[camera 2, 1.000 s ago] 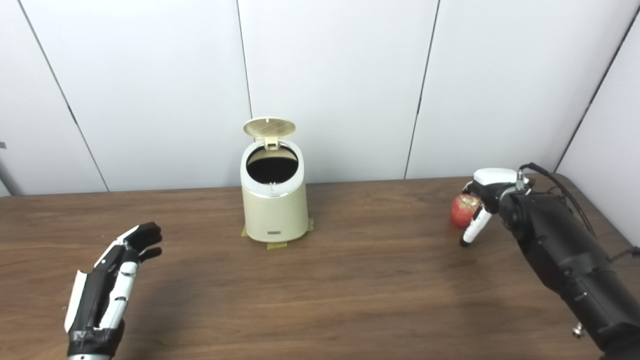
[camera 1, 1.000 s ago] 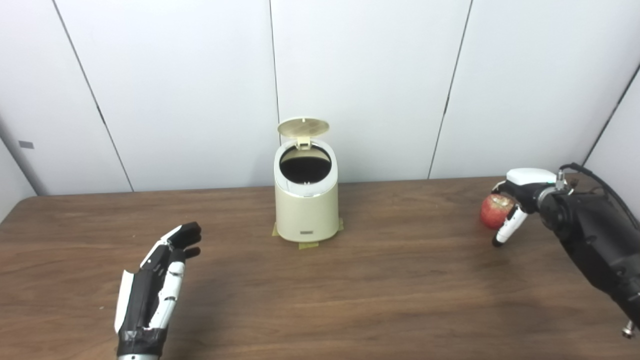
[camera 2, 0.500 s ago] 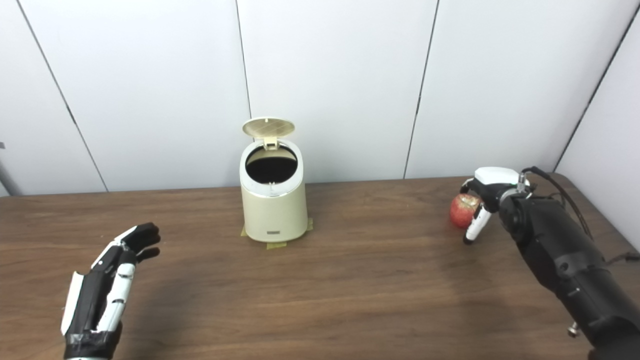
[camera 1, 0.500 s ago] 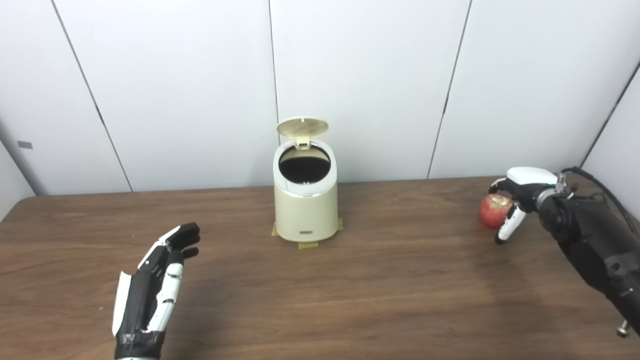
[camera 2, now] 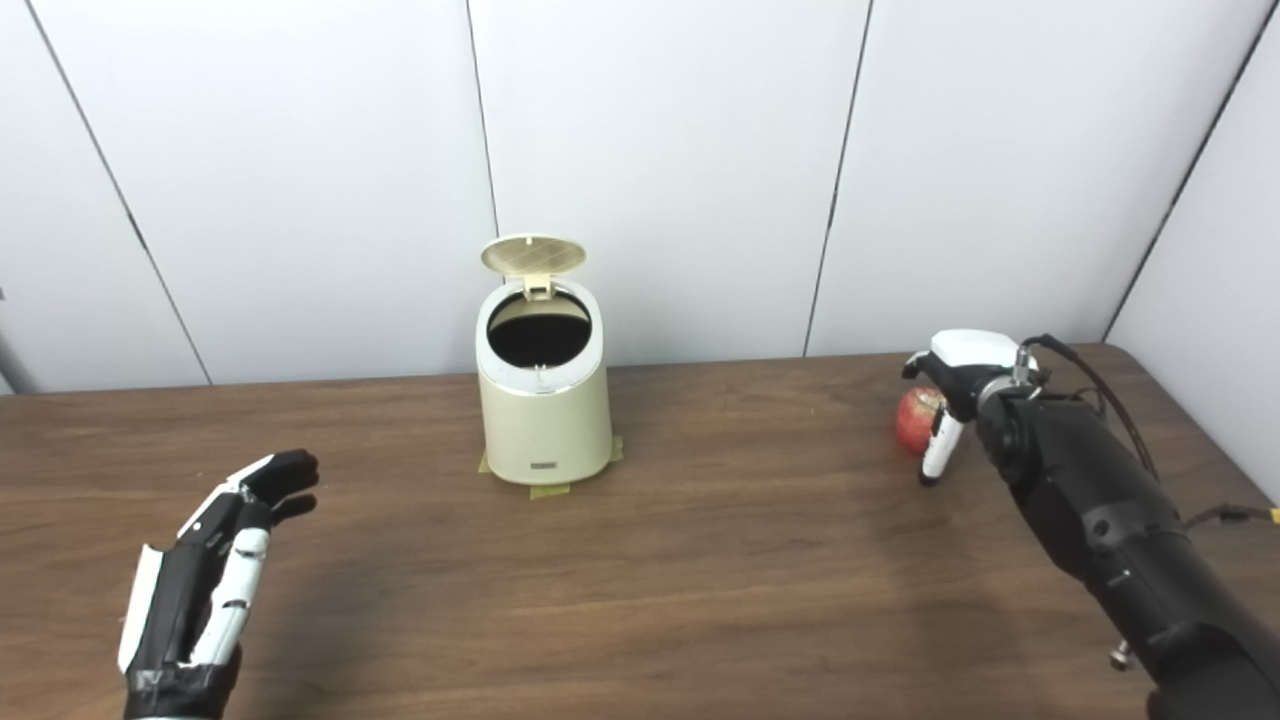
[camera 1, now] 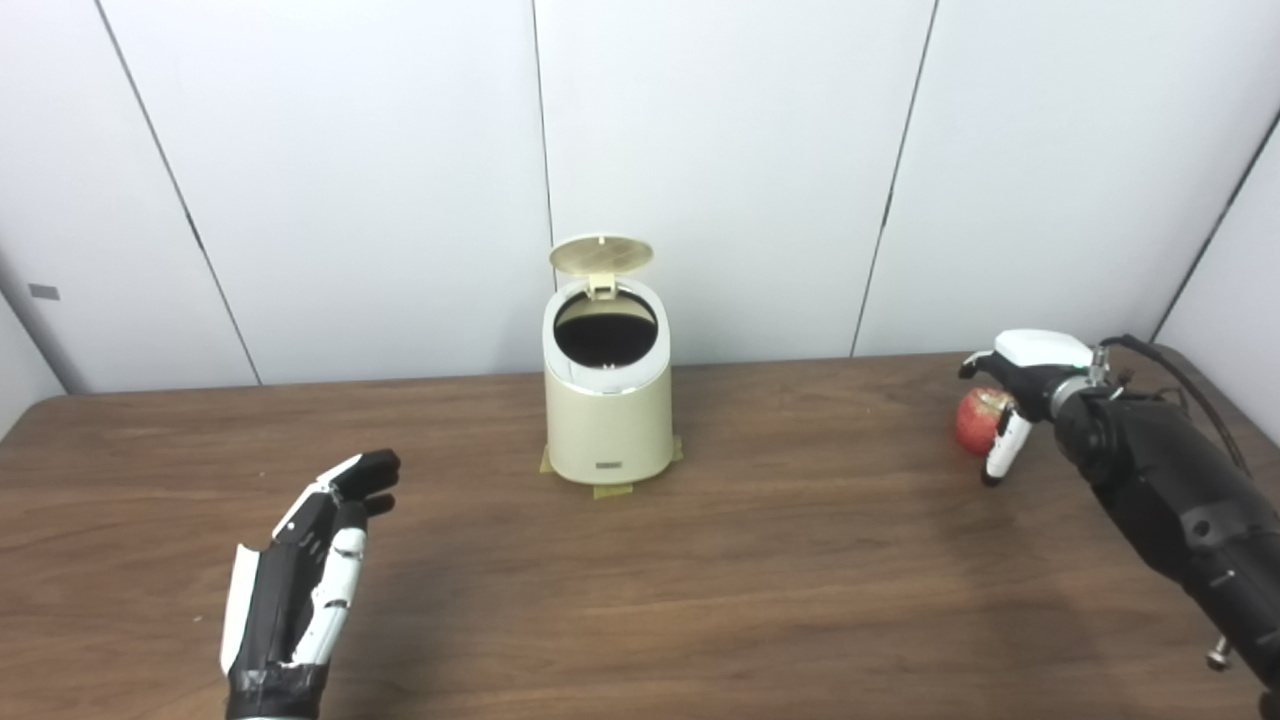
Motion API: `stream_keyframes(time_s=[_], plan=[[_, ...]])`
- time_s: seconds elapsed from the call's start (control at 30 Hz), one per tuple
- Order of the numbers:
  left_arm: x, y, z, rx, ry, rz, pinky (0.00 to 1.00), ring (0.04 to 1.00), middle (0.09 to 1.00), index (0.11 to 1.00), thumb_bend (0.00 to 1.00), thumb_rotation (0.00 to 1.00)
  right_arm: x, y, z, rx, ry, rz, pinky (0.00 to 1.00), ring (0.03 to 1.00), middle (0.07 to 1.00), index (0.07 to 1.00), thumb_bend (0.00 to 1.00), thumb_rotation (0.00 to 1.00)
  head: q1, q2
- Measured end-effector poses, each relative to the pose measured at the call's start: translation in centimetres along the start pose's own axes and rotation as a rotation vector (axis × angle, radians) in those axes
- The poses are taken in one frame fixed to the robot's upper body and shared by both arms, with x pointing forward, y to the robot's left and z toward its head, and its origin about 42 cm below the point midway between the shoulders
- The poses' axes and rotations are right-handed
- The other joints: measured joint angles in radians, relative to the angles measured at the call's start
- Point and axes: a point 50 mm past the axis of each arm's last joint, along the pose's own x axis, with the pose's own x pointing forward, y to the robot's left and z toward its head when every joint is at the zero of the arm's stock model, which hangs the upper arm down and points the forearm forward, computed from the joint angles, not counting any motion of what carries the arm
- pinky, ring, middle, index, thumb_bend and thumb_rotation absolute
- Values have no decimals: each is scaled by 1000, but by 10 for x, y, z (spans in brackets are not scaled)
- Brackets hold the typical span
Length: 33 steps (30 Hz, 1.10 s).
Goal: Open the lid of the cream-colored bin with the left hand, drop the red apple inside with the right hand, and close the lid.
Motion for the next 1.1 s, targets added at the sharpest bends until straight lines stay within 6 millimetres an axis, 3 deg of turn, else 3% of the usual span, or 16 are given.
stream_keyframes(time_s=[0.3, 0.43, 0.47, 0.5, 0.53, 0.63, 1.1], plan=[[0, -1, 2, -1, -3, 2, 752, 792, 792, 770, 208, 690, 7, -1, 0, 17, -13, -12, 547, 713, 848, 825, 907, 108, 5, 2], [0, -1, 2, 7, -2, 0, 740, 794, 796, 774, 202, 701, 7, -1, 3, 10, -28, -10, 541, 694, 808, 764, 868, 71, 8, 0], [0, -1, 2, 8, -2, 0, 744, 796, 796, 773, 207, 695, 7, 0, 4, 1, -29, -15, 524, 661, 759, 704, 846, 36, 8, 0], [0, -1, 2, 7, -2, 1, 749, 799, 796, 773, 212, 690, 7, 0, 5, -20, -28, -29, 476, 590, 614, 575, 657, 14, 8, 2], [0, -1, 2, 6, -2, 1, 751, 799, 796, 772, 213, 689, 8, 1, 6, -34, -19, -49, 434, 536, 547, 533, 595, 7, 8, 2], [0, -1, 2, 3, 0, 2, 759, 795, 793, 771, 224, 695, 10, 3, 10, -50, 15, -101, 366, 409, 498, 522, 524, 0, 8, 2], [0, -1, 2, -5, 4, 4, 762, 802, 796, 772, 219, 699, 6, 6, 11, -8, 33, -148, 415, 452, 542, 454, 517, 0, 5, 3]])
